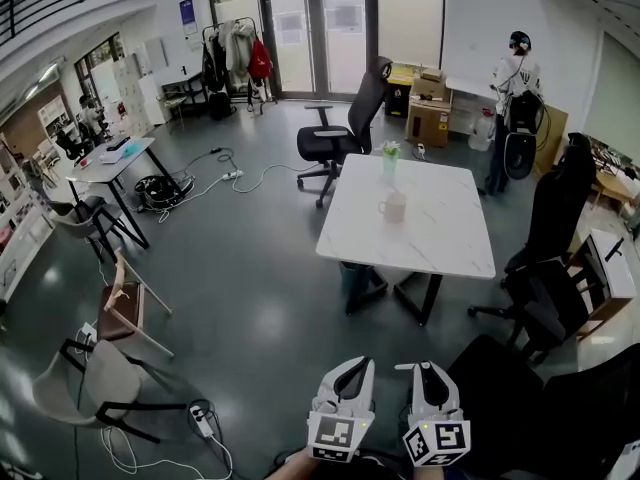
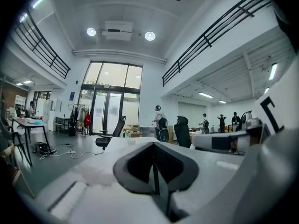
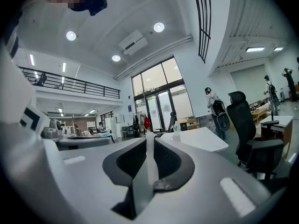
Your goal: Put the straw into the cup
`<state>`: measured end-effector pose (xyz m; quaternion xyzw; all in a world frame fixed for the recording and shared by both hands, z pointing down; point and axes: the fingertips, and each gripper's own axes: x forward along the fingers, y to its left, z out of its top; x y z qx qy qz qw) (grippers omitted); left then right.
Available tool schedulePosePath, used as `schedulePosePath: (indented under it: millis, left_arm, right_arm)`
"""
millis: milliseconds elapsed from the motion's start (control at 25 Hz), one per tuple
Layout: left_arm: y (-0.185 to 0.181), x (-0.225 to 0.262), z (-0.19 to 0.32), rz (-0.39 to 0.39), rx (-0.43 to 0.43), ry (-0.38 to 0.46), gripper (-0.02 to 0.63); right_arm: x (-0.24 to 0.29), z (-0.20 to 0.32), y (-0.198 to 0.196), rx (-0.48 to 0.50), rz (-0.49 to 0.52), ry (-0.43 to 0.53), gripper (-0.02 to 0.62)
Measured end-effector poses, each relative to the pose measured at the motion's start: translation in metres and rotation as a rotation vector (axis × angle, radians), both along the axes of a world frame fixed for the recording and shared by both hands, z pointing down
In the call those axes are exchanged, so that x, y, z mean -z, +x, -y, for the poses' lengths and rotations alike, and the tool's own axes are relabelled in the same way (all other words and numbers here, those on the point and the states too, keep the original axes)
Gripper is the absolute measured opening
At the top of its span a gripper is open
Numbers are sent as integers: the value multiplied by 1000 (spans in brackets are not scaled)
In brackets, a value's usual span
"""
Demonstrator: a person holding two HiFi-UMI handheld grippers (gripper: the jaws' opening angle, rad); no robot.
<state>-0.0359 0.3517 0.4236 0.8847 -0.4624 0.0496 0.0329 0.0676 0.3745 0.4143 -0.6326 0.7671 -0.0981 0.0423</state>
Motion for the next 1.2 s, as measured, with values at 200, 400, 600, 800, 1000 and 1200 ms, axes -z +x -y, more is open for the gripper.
schedulePosePath:
  millis: [200,400,600,800,1000,1200]
  left_arm:
    - [-5,-2,19,9,24,-9,2]
    - [2,-3,49,-2,19,-15,2]
    - [11,-11,97,-22,20,-9,2]
    - [9,-17,156,-22,30,-12,2]
    - [5,-35,215,-10,45,-44,2]
    - [12,-43,284,9,26,-92,2]
  right_arm:
    - [-1,19,-3,21,4,-2,48]
    - [-3,47,5,15,-8,-11,48]
    - [-6,95,17,5,-26,-3,48]
    - [-11,155,16,10,-29,1,48]
    - [-23,216,12,25,-21,-11,48]
    - [-32,278,23,-3,-13,-66,48]
